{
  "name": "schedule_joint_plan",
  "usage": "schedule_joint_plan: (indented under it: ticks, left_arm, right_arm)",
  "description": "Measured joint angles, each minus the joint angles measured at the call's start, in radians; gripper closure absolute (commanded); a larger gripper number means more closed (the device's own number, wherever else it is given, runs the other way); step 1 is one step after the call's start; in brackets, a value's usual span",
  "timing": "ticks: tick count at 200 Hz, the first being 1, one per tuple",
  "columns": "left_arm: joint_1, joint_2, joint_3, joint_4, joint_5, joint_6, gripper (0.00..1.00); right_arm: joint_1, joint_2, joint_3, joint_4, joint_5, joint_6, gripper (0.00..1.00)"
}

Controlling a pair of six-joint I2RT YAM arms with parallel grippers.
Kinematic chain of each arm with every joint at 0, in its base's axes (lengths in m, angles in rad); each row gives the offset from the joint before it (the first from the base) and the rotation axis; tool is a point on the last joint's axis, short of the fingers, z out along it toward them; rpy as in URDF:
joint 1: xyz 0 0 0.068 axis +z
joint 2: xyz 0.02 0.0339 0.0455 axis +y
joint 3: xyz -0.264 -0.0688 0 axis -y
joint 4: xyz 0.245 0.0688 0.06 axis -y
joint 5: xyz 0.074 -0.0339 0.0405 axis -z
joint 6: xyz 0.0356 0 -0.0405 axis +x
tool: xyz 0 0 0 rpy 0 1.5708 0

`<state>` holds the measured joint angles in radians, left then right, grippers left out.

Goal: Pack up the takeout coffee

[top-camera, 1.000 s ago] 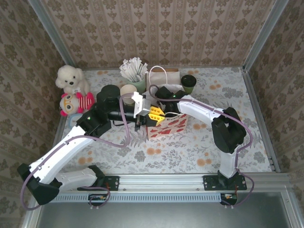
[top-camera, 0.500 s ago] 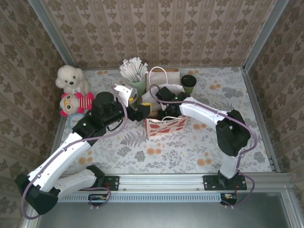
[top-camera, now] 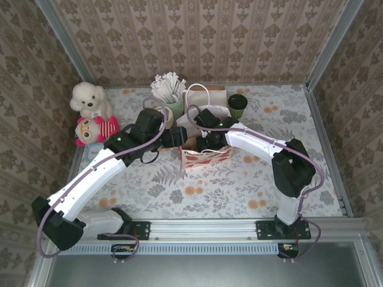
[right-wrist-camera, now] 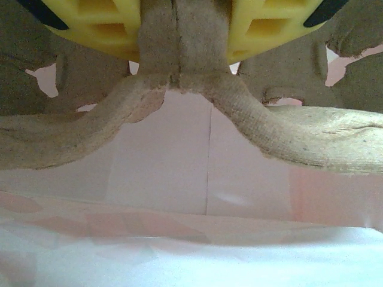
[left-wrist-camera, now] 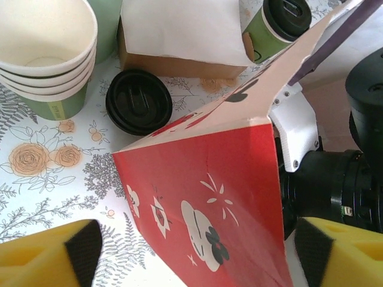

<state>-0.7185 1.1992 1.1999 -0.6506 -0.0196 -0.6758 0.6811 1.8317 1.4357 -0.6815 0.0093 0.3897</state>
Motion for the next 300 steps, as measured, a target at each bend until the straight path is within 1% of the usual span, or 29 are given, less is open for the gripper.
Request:
schedule_joint_plan:
  ticks: [9, 15, 50, 71, 91, 111, 159, 192, 213, 222, 231, 246, 254, 256, 259, 263, 266, 300]
  left_arm:
    - [0.000, 0.014, 0.008, 0.002, 0.002, 0.002, 0.28]
    - [0.001, 0.023, 0.015, 0.002, 0.002, -0.002, 0.31]
    - [0.001, 0.057, 0.034, 0.013, 0.011, -0.008, 0.65]
    - [0.001, 0.055, 0.034, 0.018, 0.019, -0.013, 0.80]
    - [0.005, 0.052, 0.034, 0.020, 0.025, -0.017, 0.92]
    - [0.021, 0.040, 0.031, 0.020, 0.043, -0.023, 0.98]
    - [0.066, 0.003, 0.004, 0.023, 0.100, -0.028, 1.00]
    - [0.072, 0.004, 0.007, 0.021, 0.157, -0.023, 1.00]
    - [0.073, 0.021, 0.039, -0.008, 0.173, -0.015, 1.00]
    - [0.073, 0.026, 0.050, -0.017, 0.177, -0.010, 1.00]
    - [0.073, 0.030, 0.058, -0.026, 0.182, -0.005, 1.00]
    - [0.074, 0.039, 0.077, -0.055, 0.189, -0.001, 1.00]
    - [0.076, 0.046, 0.086, -0.069, 0.193, 0.002, 1.00]
    - [0.076, 0.048, 0.087, -0.070, 0.193, 0.003, 1.00]
    - [0.077, 0.050, 0.089, -0.072, 0.194, 0.003, 1.00]
    - [0.078, 0.053, 0.091, -0.075, 0.196, 0.004, 1.00]
    - [0.078, 0.055, 0.092, -0.077, 0.196, 0.005, 1.00]
    - [0.080, 0.084, 0.100, -0.104, 0.196, 0.010, 1.00]
  right_arm:
    - [0.001, 0.000, 0.000, 0.002, 0.003, 0.004, 0.71]
    - [0.002, 0.000, 0.000, 0.003, 0.004, 0.007, 0.70]
    - [0.005, -0.011, -0.049, 0.061, 0.014, 0.011, 0.67]
    - [0.005, -0.011, -0.063, 0.085, 0.014, 0.006, 0.67]
    - [0.005, -0.011, -0.068, 0.115, 0.014, -0.002, 0.66]
    - [0.005, -0.011, -0.094, 0.163, 0.014, -0.023, 0.63]
    - [0.012, 0.012, -0.100, 0.170, 0.011, -0.047, 0.54]
    - [0.012, 0.011, -0.102, 0.172, -0.011, -0.055, 0.42]
    - [0.012, 0.008, -0.109, 0.183, -0.027, -0.061, 0.34]
    - [0.012, 0.005, -0.114, 0.189, -0.034, -0.064, 0.30]
    - [0.012, 0.001, -0.122, 0.196, -0.044, -0.074, 0.22]
    - [0.012, -0.011, -0.134, 0.204, -0.064, -0.084, 0.21]
    - [0.012, -0.022, -0.138, 0.208, -0.076, -0.094, 0.18]
    - [0.012, -0.026, -0.141, 0.209, -0.079, -0.095, 0.17]
    - [0.012, -0.031, -0.144, 0.211, -0.084, -0.101, 0.12]
    - [0.012, -0.039, -0.148, 0.213, -0.090, -0.103, 0.02]
    - [0.013, -0.046, -0.151, 0.214, -0.095, -0.113, 0.00]
    - [0.017, -0.117, -0.167, 0.230, -0.145, -0.184, 0.00]
